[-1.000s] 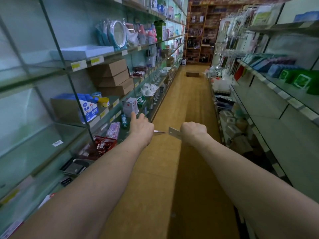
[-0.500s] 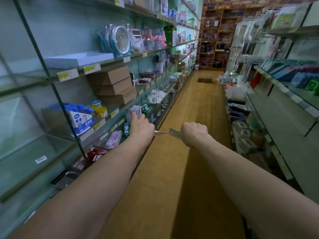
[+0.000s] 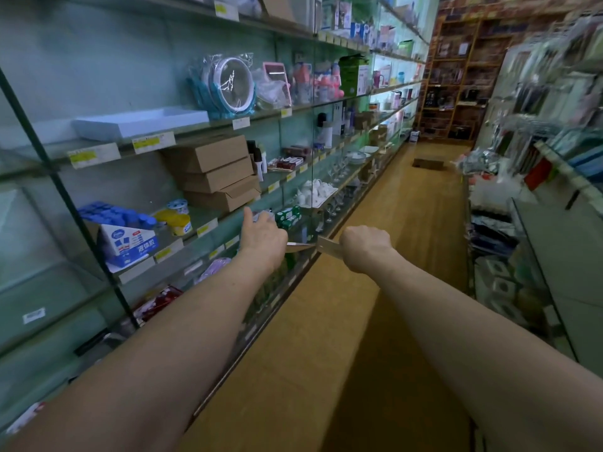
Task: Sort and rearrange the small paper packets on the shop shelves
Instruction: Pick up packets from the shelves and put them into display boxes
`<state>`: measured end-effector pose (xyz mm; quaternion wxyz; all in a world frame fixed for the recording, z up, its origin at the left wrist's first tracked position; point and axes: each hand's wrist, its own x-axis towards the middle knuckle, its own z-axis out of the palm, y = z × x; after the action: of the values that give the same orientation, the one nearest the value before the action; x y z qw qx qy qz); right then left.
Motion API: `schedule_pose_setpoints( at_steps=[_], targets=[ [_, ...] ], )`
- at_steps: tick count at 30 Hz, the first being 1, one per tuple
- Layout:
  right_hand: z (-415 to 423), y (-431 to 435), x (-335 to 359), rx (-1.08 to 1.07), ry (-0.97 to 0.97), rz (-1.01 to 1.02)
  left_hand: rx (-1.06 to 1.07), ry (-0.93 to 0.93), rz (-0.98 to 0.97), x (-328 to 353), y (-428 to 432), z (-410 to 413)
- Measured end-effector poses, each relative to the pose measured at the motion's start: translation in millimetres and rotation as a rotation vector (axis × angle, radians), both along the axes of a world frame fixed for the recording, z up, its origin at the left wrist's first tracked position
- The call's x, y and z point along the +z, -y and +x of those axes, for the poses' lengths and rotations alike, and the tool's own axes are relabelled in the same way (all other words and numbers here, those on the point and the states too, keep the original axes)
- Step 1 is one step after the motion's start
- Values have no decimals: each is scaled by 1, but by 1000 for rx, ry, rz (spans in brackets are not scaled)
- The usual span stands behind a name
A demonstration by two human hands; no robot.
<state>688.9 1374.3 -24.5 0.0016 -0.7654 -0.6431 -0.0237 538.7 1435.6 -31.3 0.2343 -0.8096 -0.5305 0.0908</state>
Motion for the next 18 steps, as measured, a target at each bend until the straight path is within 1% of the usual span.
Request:
schedule_pose_setpoints(
  at_steps=[10,18],
  targets=[
    [19,-62,7,126,18,16,111,-8,4,13,-36,9],
    [18,-132,13,223,23,60,212,10,23,12,-95,2]
  ],
)
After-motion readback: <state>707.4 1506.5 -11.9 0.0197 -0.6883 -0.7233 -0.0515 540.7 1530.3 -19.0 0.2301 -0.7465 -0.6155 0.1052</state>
